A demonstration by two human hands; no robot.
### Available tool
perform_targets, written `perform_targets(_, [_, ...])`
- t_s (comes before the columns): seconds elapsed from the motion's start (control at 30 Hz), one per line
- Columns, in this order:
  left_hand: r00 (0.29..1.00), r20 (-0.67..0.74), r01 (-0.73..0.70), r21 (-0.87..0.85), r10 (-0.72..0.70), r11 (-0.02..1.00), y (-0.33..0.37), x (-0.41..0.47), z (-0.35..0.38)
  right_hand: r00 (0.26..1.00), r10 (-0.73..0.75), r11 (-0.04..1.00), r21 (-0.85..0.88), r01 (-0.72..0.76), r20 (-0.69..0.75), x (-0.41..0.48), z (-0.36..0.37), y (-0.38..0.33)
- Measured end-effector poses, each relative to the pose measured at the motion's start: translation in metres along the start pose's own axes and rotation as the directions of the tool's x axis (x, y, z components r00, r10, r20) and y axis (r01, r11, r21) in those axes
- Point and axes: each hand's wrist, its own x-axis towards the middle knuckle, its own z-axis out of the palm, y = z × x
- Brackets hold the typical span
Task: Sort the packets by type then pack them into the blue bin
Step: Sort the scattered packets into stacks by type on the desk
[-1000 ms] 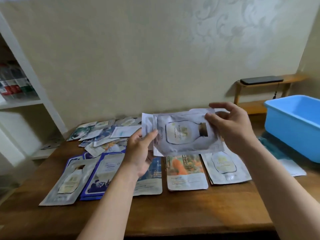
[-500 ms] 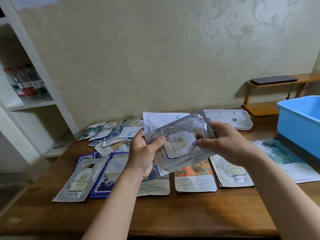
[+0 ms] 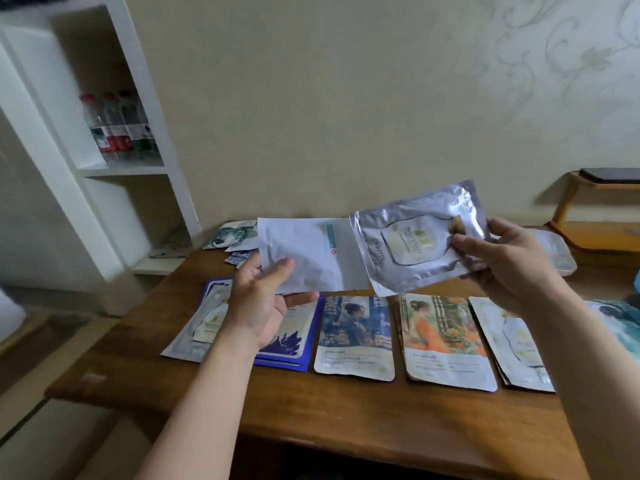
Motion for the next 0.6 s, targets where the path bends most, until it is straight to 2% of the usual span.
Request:
perform_targets(0.07, [0.999,-0.035,-0.028,-0.003,0.028,1.0,0.008,-0.002,-0.022,0.999,0.023,1.0,-0.017,-0.023,0.036,0.007,0.021,0.011])
perform_targets(0.2, [0.967,-0.24,-0.086,0.027,0.09,0.996,0.034,-0.006,-0.079,0.99,0.083,0.992,-0.099,-0.072,0.111,0.025,0.075,0.042])
perform_targets(0.33, [0.856,-0.496,-0.144,0.041,0.146,0.989,0.066,-0.016,-0.143,0.962,0.137,0.955,-0.291,-0.065,0.237,0.046,0.148,0.076])
perform_targets(0.5, [0.782,-0.595,-0.159,0.102,0.188,0.982,0.083,-0.032,-0.202,0.891,0.275,0.83,-0.557,-0.03,0.362,0.068,0.229,0.129])
perform_targets(0.6, [0.746,-0.636,-0.172,0.104,0.199,0.98,0.083,-0.035,-0.227,0.834,0.388,0.768,-0.637,-0.058,0.393,0.075,0.259,0.158])
